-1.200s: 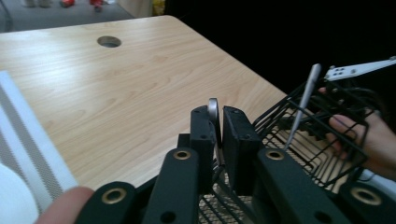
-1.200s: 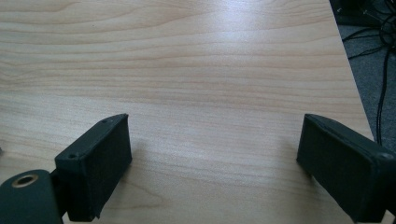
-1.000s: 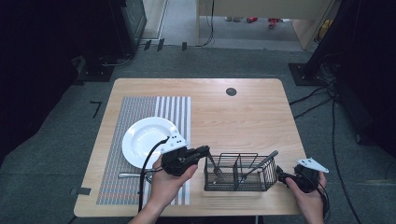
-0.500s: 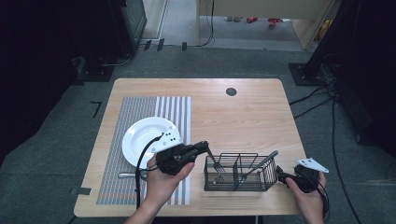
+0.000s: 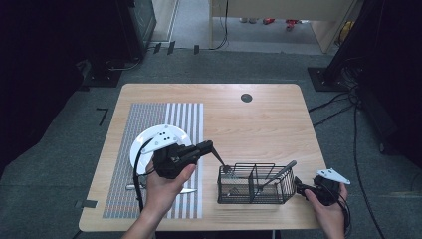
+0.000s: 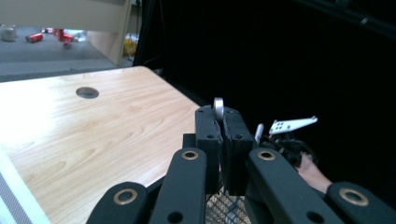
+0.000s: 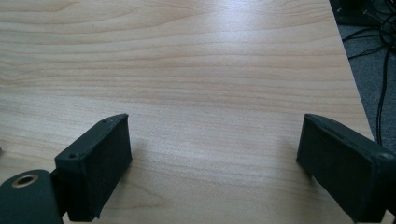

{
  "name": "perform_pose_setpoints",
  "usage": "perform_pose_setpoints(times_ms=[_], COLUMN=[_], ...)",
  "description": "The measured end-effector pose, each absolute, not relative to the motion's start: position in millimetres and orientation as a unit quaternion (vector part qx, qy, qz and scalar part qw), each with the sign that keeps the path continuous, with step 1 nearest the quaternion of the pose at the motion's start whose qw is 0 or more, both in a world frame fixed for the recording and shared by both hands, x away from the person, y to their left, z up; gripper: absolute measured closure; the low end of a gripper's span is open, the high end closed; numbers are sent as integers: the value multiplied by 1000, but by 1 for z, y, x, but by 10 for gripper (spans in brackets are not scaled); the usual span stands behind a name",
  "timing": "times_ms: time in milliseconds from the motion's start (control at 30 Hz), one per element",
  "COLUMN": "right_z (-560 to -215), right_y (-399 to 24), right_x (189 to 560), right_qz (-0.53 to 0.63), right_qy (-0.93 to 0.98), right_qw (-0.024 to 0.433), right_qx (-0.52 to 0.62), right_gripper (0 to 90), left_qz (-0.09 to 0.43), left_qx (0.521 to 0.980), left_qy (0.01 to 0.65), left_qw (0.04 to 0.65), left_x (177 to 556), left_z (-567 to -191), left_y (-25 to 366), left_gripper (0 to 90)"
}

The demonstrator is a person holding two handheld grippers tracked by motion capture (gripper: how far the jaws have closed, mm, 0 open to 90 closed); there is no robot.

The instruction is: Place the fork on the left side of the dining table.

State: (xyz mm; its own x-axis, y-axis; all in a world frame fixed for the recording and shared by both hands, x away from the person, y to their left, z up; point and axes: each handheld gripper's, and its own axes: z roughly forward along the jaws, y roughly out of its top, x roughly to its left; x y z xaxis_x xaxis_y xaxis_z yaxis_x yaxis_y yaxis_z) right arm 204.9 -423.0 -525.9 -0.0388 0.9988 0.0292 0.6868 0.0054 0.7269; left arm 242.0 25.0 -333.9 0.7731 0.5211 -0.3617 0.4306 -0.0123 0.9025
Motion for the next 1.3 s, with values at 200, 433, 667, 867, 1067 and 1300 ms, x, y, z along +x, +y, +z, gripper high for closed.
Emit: perform_pose_setpoints(times_ms=[200,433,667,867,1067,1300], right_z=[-526,-526,-526,-526,-526,-526], right_y=[-423,-423,-423,-423,-423,-423], right_x=[205,205,205,205,205,205], right_qz=[294,294,295,294,294,294], right_qy=[658,658,658,657,657,658], right_qw=[265,264,265,264,265,265], right_qx=[641,641,641,641,641,641], right_gripper=[97,97,97,94,94,94], left_qz=[30,29,33,48,67,79], left_qx=[702,686,651,617,600,571], left_qy=[329,332,366,400,427,462], left_qw=[631,647,664,676,673,674], left_x=[246,250,261,273,285,301], left_z=[-327,-319,-318,-319,-325,-340], left_y=[35,49,67,87,103,119], left_gripper=[890,890,890,890,890,890])
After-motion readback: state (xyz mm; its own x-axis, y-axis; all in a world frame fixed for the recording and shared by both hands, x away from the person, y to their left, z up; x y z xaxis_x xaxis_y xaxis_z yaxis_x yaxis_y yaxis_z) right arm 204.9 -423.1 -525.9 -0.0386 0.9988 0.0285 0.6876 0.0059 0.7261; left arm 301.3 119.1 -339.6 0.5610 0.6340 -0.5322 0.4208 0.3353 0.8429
